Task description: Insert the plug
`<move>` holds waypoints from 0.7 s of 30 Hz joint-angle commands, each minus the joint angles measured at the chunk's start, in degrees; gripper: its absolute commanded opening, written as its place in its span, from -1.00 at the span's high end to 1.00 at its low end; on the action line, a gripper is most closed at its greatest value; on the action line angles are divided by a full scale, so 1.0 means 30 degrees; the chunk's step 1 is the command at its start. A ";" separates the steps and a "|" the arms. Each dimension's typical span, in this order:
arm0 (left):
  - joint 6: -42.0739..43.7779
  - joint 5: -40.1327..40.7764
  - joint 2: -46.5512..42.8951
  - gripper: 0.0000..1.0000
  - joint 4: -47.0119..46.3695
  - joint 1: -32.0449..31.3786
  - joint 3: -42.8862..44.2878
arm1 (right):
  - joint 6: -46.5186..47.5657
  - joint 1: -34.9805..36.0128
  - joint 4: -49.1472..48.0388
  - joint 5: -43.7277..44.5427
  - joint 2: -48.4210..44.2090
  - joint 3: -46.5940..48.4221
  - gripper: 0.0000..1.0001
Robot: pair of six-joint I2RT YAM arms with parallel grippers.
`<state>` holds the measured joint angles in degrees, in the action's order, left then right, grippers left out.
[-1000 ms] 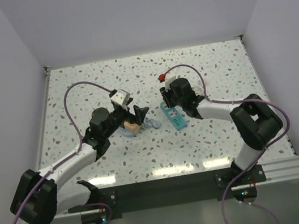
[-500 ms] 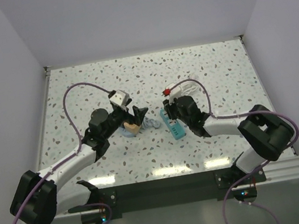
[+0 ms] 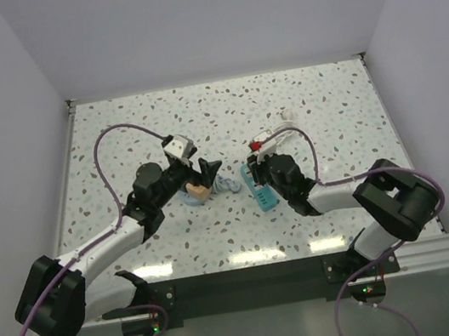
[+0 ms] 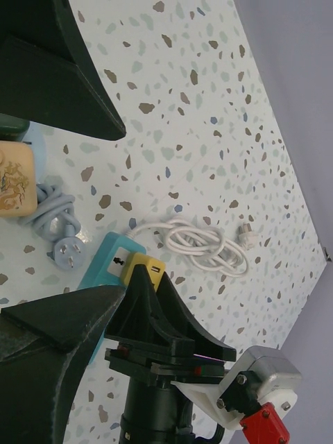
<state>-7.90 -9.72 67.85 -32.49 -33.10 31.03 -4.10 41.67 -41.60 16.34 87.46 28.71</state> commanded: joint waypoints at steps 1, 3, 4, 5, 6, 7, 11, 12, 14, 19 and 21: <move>0.0085 0.0250 -0.0382 -0.82 -0.0889 0.0194 -0.0058 | -0.0625 0.0407 0.0276 -0.0202 0.1109 -0.0721 1.00; 0.0085 0.0250 -0.0470 -0.81 -0.0859 0.0195 -0.0058 | -0.0743 0.0494 0.0012 -0.0144 0.1314 -0.1043 1.00; 0.0085 0.0250 -0.0499 -0.82 -0.0859 0.0223 -0.0088 | -0.0859 0.0495 -0.0221 -0.0085 0.1489 -0.1131 1.00; 0.0056 0.0250 -0.0499 -0.82 -0.0859 0.0282 -0.0088 | -0.0948 0.0553 -0.0311 -0.0085 0.1549 -0.1248 1.00; 0.0056 0.0250 -0.0499 -0.82 -0.0859 0.0282 -0.0088 | -0.1064 0.0611 -0.0456 0.0060 0.1637 -0.1481 1.00; 0.0056 0.0250 -0.0499 -0.82 -0.0888 0.0311 -0.0088 | -0.1095 0.0670 -0.0574 0.0149 0.1696 -0.1629 1.00; 0.0056 0.0192 -0.0499 -0.82 -0.0947 0.0370 -0.0088 | -0.1504 0.1137 -0.0897 0.0500 0.1667 -0.2361 1.00; 0.0056 0.0192 -0.0470 -0.82 -0.0947 0.0370 -0.0088 | -0.1563 0.1197 -0.1042 0.0559 0.1696 -0.2595 1.00; 0.0026 0.0162 -0.0412 -0.82 -0.0948 0.0370 -0.0117 | -0.1681 0.1373 -0.1277 0.0823 0.2075 -0.2859 1.00; -0.0062 0.0162 -0.0499 -0.81 -0.0919 0.0457 -0.0117 | -0.1973 0.1403 -0.1543 0.0502 0.2664 -0.2598 1.00; -0.0178 0.0337 -0.0645 -0.82 -0.0831 0.0458 -0.0059 | -0.1829 0.1432 -0.0350 0.0676 0.2110 -0.1897 1.00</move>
<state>-7.90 -9.52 67.55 -32.47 -32.25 31.03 -7.11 44.75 -56.49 21.04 92.14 23.24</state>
